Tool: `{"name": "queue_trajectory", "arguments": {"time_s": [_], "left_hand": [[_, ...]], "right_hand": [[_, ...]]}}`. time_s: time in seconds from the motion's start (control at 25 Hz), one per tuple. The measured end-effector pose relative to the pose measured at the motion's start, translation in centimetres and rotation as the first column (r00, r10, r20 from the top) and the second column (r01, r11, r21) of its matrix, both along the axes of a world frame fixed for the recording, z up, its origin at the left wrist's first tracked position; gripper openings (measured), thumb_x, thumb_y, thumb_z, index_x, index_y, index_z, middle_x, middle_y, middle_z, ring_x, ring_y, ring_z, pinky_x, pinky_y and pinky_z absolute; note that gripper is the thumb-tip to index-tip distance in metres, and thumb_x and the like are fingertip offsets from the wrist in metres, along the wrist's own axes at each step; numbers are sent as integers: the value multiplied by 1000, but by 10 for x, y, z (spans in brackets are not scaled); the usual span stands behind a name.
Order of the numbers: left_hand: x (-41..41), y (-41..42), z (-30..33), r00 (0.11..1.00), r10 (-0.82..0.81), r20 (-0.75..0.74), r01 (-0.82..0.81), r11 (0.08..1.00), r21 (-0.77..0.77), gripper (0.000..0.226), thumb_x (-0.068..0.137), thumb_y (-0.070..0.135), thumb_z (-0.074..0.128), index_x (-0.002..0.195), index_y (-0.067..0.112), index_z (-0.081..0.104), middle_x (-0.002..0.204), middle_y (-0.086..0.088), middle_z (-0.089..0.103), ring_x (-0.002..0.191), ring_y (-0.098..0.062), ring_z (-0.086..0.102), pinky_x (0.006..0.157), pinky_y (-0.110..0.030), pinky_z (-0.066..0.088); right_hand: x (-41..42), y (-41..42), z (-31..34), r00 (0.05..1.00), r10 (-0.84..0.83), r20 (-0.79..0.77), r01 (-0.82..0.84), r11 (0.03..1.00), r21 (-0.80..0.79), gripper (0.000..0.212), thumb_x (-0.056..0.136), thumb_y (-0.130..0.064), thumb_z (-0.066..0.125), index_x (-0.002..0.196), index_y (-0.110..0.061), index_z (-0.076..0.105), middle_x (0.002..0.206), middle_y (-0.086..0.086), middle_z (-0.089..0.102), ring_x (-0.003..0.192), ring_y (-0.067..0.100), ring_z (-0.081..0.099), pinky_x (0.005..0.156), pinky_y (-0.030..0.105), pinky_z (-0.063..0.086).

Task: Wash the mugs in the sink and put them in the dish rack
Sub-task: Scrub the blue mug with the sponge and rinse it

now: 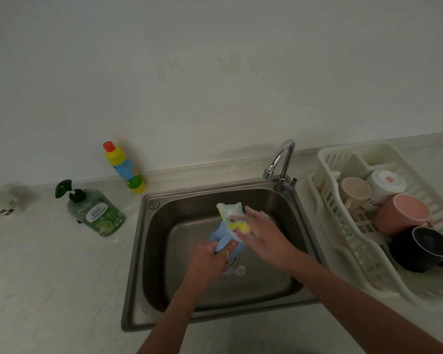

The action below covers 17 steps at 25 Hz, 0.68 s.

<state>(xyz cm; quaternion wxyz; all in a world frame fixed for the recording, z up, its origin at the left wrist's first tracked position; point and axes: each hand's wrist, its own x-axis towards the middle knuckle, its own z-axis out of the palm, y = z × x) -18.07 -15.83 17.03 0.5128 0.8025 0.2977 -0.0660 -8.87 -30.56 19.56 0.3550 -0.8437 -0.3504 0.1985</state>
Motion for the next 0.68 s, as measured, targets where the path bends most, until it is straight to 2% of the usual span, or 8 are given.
{"name": "queue_trajectory", "arguments": {"time_s": [0.12,0.24,0.32,0.4,0.48,0.56,0.64,0.68], "left_hand": [[1,5,1,994,102,47,-96,990,-108,26,91,37,67,90,11,68,71,-5,69,60,-11,68,59,-21,57],[-1,11,-1,997,78,30,-76,995,-63,27,90,37,68,79,13,68,61,-3,68,55,-10,66,59,-19,56],[0,5,-3,999,52,17,-51,999,-18,30,92,39,65,75,15,66,58,-1,66,52,-7,63,51,-12,49],[0,-3,-2,999,42,28,-42,999,2,30,93,41,63,75,16,64,60,-1,65,52,-6,61,49,-10,45],[-1,-1,0,998,53,46,-53,999,-10,30,93,41,63,75,17,64,59,0,64,52,-6,60,49,-11,45],[-4,6,0,999,37,33,-37,999,19,31,92,42,64,72,18,64,57,1,64,50,-5,59,51,-13,46],[-4,10,-5,1000,-4,-1,4,996,88,36,92,44,64,68,17,65,57,-1,65,51,-7,59,53,-18,48],[-4,8,-5,1000,-16,-10,17,995,98,37,92,45,63,68,16,65,59,-2,65,52,-8,59,54,-19,48]], "right_hand": [[13,-14,-6,996,-42,74,48,995,-90,37,104,-38,41,140,-33,49,151,-8,43,147,8,16,123,43,4],[-3,-26,-4,999,11,30,-12,1000,23,33,100,-33,52,133,-28,59,132,-30,43,134,-6,24,121,34,20],[-5,-13,2,999,37,-4,-37,998,59,36,102,-32,49,138,-27,54,133,-36,29,137,-6,18,120,27,11],[6,-1,2,999,35,19,-35,999,3,40,105,-36,42,144,-31,46,147,-24,28,145,2,10,120,31,0],[15,-5,-2,998,-6,66,11,997,-82,39,105,-36,40,143,-29,47,154,-8,37,150,13,13,121,37,-3],[5,-20,-10,997,-73,40,74,997,-19,32,103,-35,46,132,-31,57,143,-6,51,144,15,31,124,42,10],[-12,-20,-10,987,-102,-126,120,981,150,21,99,-38,54,119,-43,59,130,-17,54,133,8,44,117,40,31],[-16,-13,-10,977,-90,-195,127,974,188,21,98,-40,53,118,-48,57,132,-19,51,133,7,43,114,37,35]]}}
